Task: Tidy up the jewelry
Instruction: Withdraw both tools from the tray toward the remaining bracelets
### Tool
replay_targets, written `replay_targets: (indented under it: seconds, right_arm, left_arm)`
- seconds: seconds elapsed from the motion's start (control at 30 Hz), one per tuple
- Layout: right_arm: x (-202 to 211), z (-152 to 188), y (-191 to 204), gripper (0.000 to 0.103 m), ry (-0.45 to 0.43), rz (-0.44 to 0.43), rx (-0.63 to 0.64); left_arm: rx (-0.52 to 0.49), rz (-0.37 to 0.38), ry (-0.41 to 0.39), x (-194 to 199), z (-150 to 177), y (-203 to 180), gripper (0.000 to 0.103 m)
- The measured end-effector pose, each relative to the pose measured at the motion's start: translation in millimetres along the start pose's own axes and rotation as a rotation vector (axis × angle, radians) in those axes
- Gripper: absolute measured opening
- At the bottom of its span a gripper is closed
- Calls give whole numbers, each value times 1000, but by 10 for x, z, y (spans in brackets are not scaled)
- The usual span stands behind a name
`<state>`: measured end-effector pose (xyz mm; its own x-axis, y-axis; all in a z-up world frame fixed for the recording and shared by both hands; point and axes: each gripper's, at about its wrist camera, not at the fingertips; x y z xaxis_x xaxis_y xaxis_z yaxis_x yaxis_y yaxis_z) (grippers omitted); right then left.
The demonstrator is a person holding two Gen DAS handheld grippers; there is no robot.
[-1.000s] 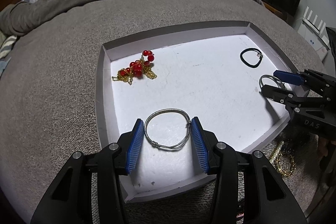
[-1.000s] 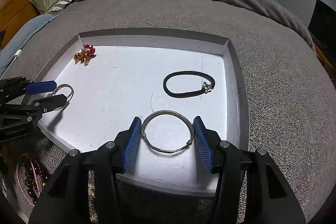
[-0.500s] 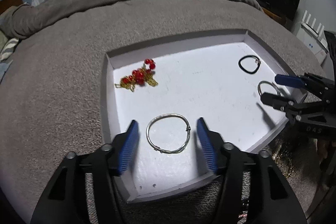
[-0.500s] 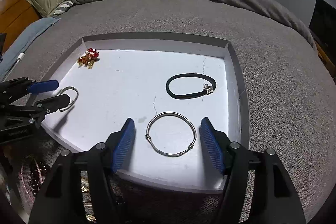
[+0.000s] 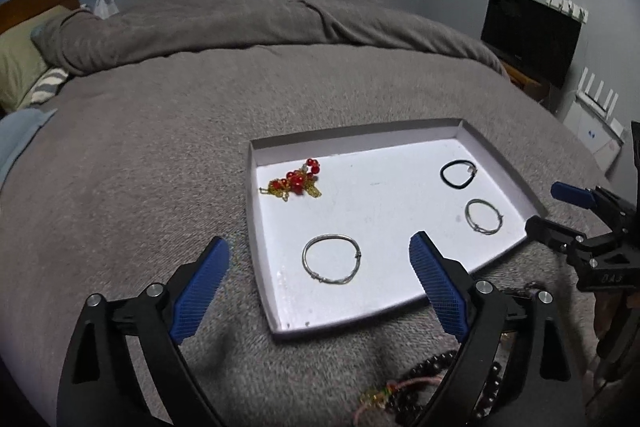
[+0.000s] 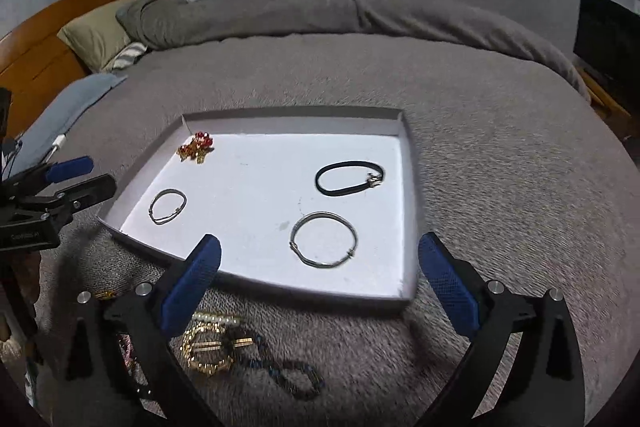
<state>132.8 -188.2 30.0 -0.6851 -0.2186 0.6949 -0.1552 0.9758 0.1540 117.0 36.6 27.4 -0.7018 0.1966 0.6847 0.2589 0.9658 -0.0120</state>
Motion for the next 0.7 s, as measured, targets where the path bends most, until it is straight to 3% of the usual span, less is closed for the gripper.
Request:
replay_targets:
  seconds: [0.3,0.7]
  right_arm:
    - [412,106,-78,97,-66,-2,-38]
    - [714,285,-124,98,-83,2,-53]
  left_arm:
    - [4,-15,-30,376,123,-60,92]
    - [-10,-36,-50,740,316,-81,92]
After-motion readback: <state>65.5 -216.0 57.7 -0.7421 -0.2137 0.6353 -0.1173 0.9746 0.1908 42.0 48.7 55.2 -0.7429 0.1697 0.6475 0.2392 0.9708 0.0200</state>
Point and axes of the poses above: each gripper's, at about its wrist camera, not at the fingertips, and x roughly against the way its jaws point, y to its left, z to its underside, and after that the axes turned 5 degrees about -x, right-handed
